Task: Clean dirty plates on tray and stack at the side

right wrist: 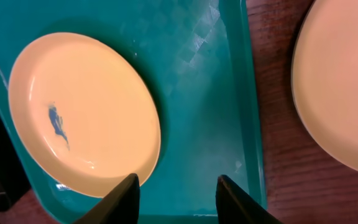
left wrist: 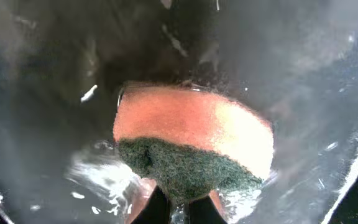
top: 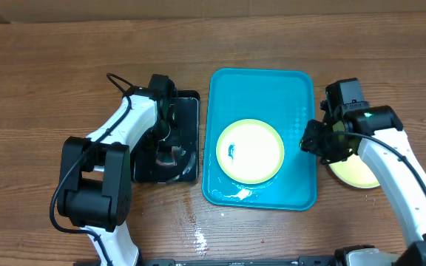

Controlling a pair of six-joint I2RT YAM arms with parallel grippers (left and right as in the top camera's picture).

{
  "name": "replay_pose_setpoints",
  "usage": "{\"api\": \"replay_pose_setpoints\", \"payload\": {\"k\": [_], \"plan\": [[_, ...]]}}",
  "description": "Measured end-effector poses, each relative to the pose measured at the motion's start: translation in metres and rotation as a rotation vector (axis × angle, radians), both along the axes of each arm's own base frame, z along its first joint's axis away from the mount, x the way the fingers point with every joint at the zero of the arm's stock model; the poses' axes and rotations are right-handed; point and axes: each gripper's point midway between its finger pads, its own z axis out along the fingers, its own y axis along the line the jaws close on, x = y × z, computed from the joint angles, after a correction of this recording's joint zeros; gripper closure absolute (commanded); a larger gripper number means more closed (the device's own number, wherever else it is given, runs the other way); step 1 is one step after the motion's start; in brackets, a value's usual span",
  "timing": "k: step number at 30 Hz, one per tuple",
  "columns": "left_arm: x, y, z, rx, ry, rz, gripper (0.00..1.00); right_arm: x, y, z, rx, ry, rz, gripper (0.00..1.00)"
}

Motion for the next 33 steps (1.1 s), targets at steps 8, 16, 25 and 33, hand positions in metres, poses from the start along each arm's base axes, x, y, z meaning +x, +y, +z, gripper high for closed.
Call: {"api": "replay_pose_setpoints", "payload": {"k": [8, 16, 25, 33], "plan": [[-0.016, 0.003, 0.016, 0.017, 0.090, 0.000, 0.96, 0.002, 0.006, -0.027, 0.030, 0.026, 0.007, 0.65], [0.022, -0.005, 0.082, -0.006, 0.000, 0.000, 0.96, 0.008, 0.027, -0.052, 0.140, -0.047, 0.103, 0.56], [0.046, -0.012, 0.161, -0.043, -0.144, -0.001, 0.96, 0.013, 0.047, -0.085, 0.125, -0.049, 0.204, 0.62], [0.048, -0.042, 0.193, -0.139, -0.220, -0.048, 0.96, 0.020, 0.049, -0.101, 0.016, -0.069, 0.219, 0.96]]}}
